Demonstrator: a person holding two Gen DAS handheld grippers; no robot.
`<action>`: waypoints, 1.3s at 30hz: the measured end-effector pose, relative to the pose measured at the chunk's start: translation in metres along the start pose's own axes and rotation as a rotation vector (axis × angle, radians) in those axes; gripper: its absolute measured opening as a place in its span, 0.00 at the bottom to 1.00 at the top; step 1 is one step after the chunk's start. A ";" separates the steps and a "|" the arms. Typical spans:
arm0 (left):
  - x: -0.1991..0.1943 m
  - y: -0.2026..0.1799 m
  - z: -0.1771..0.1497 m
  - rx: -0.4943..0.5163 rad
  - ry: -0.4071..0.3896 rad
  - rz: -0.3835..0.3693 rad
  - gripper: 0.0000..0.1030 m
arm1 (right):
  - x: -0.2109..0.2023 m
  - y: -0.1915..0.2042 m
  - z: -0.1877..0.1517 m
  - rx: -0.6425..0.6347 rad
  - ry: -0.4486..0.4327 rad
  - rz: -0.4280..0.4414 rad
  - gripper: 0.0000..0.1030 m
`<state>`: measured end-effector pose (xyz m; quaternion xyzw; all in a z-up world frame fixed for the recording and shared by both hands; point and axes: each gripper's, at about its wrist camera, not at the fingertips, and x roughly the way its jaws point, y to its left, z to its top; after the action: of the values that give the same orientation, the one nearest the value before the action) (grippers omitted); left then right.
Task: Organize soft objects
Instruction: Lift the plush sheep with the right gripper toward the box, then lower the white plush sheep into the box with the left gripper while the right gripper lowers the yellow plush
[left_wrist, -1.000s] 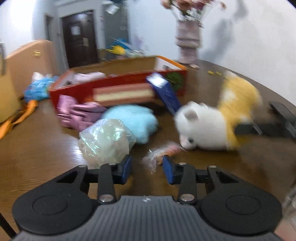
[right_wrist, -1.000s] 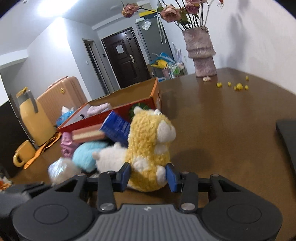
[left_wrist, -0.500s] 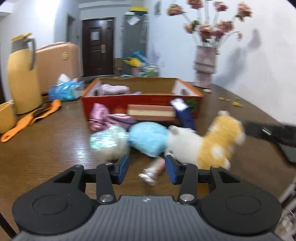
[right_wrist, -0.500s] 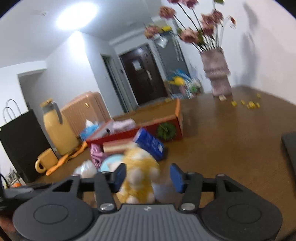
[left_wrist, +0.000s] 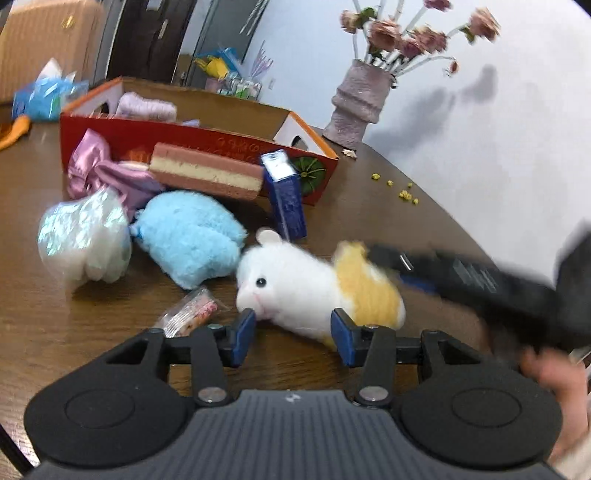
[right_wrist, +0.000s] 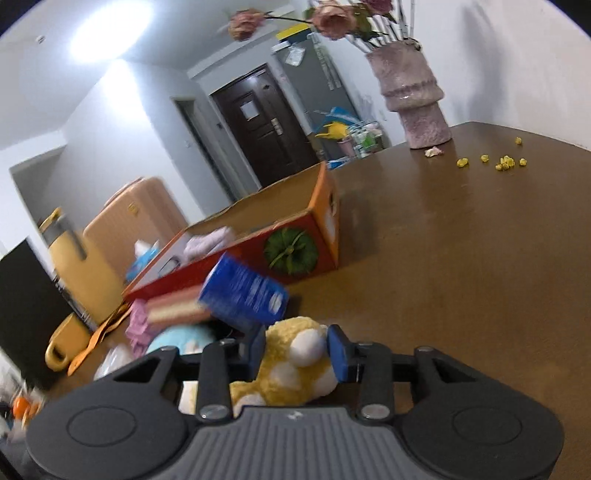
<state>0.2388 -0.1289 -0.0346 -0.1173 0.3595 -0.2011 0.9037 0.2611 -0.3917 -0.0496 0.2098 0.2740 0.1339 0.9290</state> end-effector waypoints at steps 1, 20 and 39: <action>-0.001 0.005 0.001 -0.020 0.001 -0.006 0.45 | -0.010 0.003 -0.007 0.000 0.010 0.001 0.36; -0.021 -0.020 0.001 0.114 -0.090 -0.006 0.59 | -0.046 0.013 -0.013 -0.013 -0.120 -0.156 0.58; 0.010 -0.001 0.033 -0.090 -0.061 -0.110 0.38 | -0.034 0.027 -0.016 0.058 -0.052 -0.028 0.37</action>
<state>0.2683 -0.1324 -0.0161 -0.1832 0.3337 -0.2303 0.8956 0.2202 -0.3753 -0.0339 0.2362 0.2565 0.1076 0.9310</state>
